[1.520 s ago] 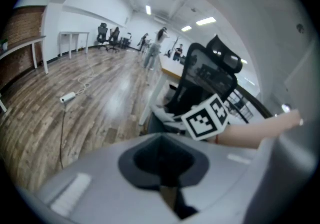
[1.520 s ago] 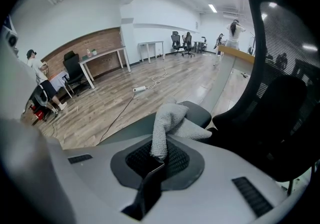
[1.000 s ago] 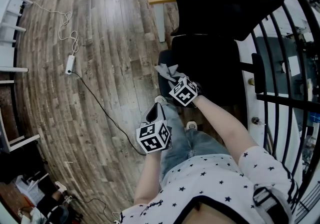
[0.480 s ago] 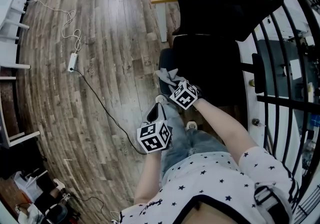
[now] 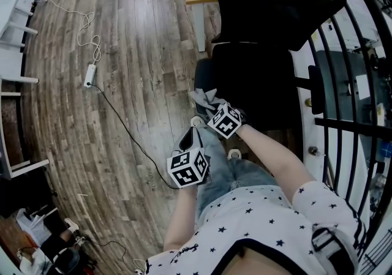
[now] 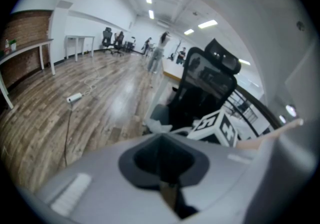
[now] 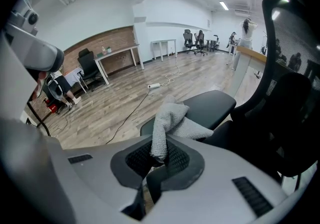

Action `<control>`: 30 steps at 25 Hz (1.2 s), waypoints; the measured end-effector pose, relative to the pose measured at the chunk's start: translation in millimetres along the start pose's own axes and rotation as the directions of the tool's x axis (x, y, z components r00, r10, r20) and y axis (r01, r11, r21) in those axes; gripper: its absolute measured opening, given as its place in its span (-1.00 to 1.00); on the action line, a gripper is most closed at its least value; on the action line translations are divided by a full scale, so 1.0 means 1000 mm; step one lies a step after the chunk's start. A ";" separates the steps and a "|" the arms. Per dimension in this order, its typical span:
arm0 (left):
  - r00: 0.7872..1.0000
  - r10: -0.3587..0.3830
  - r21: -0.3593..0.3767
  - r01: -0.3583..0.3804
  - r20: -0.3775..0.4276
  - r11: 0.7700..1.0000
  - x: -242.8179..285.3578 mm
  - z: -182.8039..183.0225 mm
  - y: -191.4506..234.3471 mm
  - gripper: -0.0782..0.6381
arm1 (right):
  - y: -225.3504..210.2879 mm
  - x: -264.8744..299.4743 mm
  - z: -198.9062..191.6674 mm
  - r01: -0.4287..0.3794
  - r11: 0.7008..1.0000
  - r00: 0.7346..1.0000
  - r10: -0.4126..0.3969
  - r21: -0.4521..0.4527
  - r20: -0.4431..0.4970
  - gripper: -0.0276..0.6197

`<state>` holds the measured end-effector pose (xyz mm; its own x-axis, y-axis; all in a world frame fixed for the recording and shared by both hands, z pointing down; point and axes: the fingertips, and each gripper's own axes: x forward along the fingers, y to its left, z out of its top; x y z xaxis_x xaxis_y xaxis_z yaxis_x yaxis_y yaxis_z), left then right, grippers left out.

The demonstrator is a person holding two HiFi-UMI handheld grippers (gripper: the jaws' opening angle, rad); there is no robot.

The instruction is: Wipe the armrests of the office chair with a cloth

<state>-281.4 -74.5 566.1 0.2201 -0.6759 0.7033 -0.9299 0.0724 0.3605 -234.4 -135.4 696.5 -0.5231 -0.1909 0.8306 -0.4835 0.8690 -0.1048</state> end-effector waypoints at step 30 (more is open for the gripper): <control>0.999 -0.013 0.020 0.012 0.032 1.000 -0.022 -0.001 -0.018 -0.77 | 0.042 -0.029 -0.007 -0.058 0.998 0.998 0.058 -0.005 0.019 -0.82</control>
<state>-269.4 -60.7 545.0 0.2221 -0.7002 0.6786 -0.9330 0.0494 0.3564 -234.3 -90.4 672.2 -0.5639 -0.1485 0.8124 -0.4483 0.8812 -0.1501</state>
